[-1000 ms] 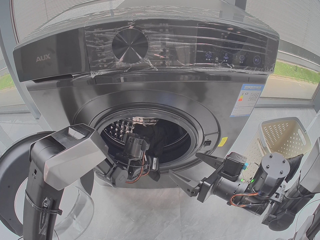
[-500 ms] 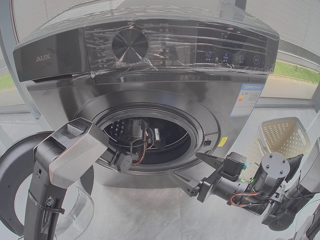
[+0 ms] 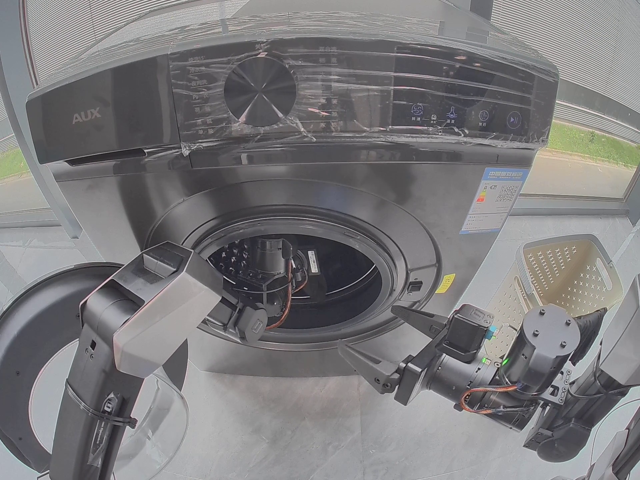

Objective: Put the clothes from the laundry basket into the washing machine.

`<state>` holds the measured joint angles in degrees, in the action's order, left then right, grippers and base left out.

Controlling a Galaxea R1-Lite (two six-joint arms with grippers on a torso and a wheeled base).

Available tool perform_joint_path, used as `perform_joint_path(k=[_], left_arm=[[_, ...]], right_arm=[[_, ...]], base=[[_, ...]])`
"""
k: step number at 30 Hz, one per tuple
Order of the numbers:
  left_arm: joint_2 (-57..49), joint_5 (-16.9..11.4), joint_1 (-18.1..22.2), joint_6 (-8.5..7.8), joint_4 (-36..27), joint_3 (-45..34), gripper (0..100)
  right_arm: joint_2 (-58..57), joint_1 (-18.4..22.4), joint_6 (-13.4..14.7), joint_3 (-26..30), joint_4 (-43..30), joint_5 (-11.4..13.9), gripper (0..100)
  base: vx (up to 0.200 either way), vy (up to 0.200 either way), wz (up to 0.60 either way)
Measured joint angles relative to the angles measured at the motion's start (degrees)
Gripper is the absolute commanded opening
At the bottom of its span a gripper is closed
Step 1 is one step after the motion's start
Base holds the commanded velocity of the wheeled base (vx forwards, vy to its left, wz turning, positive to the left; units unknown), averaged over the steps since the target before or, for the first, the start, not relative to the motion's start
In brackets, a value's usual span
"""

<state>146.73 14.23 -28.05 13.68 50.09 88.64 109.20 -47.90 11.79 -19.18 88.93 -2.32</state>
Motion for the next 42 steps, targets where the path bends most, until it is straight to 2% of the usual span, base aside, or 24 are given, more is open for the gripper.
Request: perform_joint_path(k=[11, 16, 20, 29, 30, 42], left_arm=[[-0.9, 0.0, -0.7, -0.35, 1.7, -4.7, 100], [-2.9, -0.3, -1.5, -1.67, 2.5, -11.5, 100], [-4.1, -1.1, -2.2, -3.67, 2.9, -16.6, 100], [-1.1, -1.9, -2.5, -4.88, 2.7, -14.7, 100], [-0.7, -1.9, -2.4, -5.25, 2.7, -14.3, 0], [2.9, -1.4, -1.6, -5.32, 2.9, -9.6, 0]], right_arm=[[-0.4, 0.2, -0.1, 0.0, 0.0, 0.0, 100], [-0.5, 0.3, -0.1, 0.1, 0.0, 0.0, 100], [-0.4, 0.0, -0.1, 0.1, 0.0, 0.0, 100], [-0.4, 0.0, -0.1, 0.2, 0.0, 0.0, 100], [-0.5, 0.0, -0.1, 0.2, 0.0, 0.0, 100], [-0.4, 0.1, 0.0, 0.0, 0.0, 0.0, 100]], base=[[0.000, 0.000, 0.00], [0.000, 0.000, 0.00], [0.000, 0.000, 0.00], [0.000, 0.000, 0.00], [0.000, 0.000, 0.00], [0.000, 0.000, 0.00]])
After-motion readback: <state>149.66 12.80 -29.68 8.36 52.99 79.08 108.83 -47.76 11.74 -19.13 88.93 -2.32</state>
